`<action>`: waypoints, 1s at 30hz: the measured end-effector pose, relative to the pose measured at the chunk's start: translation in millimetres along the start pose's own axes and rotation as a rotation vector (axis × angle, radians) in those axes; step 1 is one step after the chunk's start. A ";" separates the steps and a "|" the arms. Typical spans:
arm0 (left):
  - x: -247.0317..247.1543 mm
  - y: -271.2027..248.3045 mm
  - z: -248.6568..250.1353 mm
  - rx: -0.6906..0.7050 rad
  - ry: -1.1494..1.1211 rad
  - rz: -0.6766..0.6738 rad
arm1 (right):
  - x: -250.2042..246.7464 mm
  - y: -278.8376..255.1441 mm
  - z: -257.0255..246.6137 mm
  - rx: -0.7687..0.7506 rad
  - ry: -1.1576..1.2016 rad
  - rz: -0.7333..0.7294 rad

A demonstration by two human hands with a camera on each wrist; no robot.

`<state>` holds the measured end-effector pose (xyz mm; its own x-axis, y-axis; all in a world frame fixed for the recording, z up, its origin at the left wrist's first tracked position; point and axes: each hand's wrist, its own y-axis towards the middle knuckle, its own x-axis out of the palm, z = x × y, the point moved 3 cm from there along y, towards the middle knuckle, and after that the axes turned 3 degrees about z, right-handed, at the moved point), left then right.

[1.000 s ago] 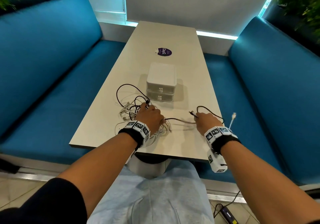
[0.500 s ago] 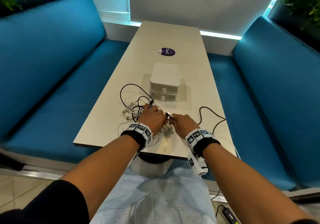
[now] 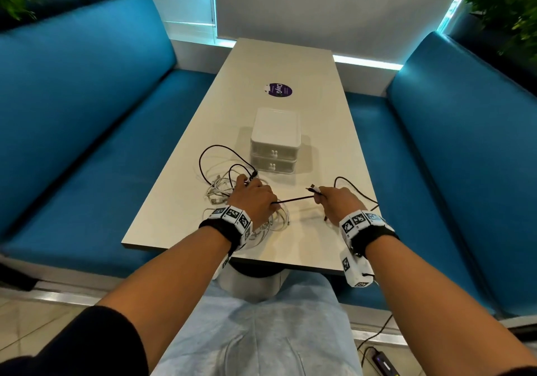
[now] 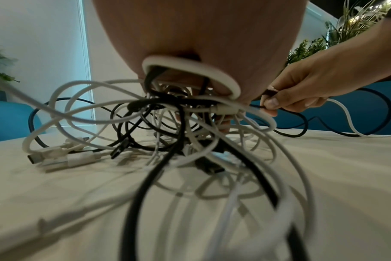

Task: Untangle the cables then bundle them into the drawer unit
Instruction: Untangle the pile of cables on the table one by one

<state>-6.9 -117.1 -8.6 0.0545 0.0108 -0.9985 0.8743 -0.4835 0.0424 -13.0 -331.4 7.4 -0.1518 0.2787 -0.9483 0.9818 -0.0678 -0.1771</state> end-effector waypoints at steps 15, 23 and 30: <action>2.8 2.5 7.3 0.003 0.057 0.004 | 42.8 -9.8 -66.2 -0.271 0.025 -0.013; 1.4 0.2 0.5 0.016 0.025 0.064 | 23.0 -11.6 -62.1 -0.248 0.083 -0.047; -6.5 3.4 -8.0 -0.075 0.017 0.014 | 2.2 -21.7 -42.7 -0.197 0.058 -0.041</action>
<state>-0.3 -111.8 -1.7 0.0746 0.0200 -0.9970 0.9069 -0.4170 0.0595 -29.8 -288.5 20.4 -0.1906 0.3325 -0.9236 0.9792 0.1317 -0.1547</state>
